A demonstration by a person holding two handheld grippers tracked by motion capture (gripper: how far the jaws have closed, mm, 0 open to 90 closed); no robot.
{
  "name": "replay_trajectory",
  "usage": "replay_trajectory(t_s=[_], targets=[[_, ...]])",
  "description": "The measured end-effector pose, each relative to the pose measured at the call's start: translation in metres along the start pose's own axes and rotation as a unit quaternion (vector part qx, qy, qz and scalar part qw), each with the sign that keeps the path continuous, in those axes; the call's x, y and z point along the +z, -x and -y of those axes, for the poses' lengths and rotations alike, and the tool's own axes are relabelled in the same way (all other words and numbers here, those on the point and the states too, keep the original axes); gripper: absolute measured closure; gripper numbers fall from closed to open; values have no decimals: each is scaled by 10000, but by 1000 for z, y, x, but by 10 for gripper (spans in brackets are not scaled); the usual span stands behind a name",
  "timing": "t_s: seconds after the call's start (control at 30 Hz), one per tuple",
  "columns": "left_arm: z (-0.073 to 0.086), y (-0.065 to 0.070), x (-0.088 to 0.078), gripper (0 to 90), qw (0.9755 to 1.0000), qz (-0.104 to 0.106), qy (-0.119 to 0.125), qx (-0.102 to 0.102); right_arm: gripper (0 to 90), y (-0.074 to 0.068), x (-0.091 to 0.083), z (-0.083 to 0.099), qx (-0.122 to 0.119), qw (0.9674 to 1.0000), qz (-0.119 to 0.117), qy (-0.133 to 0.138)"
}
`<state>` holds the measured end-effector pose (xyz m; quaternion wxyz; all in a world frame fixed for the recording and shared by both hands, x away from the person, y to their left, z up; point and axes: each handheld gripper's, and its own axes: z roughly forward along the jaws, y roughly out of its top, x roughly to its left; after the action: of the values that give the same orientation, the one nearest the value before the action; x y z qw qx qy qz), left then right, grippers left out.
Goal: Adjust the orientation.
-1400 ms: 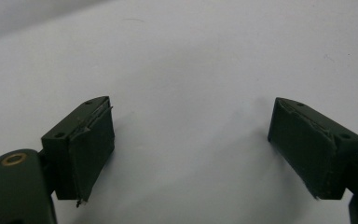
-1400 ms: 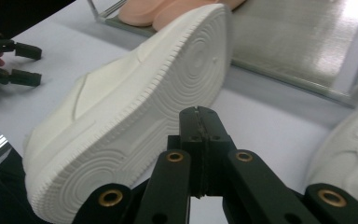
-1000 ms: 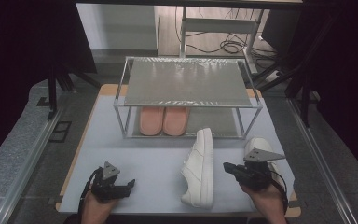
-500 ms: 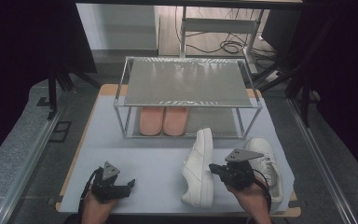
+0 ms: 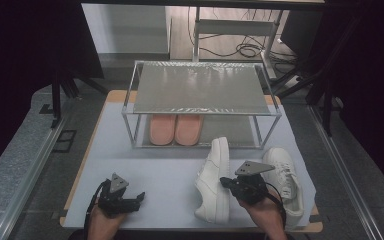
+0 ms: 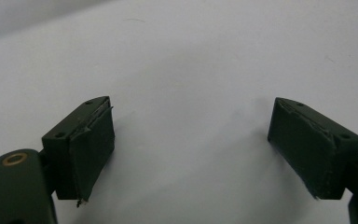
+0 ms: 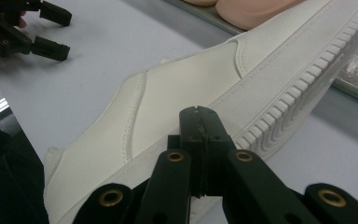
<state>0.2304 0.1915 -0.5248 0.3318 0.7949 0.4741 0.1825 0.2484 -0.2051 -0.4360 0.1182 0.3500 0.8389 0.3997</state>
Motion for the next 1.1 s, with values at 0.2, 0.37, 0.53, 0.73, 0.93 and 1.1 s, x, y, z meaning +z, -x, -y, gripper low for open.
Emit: replay_trajectory(t_s=[0.2,0.37,0.53,0.73,0.93,1.1], targets=[[0,0,0,146,10000,1,-3,1,900,8,-8,8,228,9997,-101,53],[0,0,0,146,10000,-1,-3,-1,900,12,-15,11,281,9996,-20,20],[0,0,0,146,10000,-1,0,-2,900,16,-22,16,350,9993,107,-6],[0,0,0,146,10000,-7,-3,-5,900,21,-32,23,425,9983,365,-151],[0,0,0,146,10000,-10,-2,-9,899,24,-37,28,350,9962,704,-367],[0,0,0,146,10000,-11,-3,-8,898,25,-41,29,308,9940,963,-415]])
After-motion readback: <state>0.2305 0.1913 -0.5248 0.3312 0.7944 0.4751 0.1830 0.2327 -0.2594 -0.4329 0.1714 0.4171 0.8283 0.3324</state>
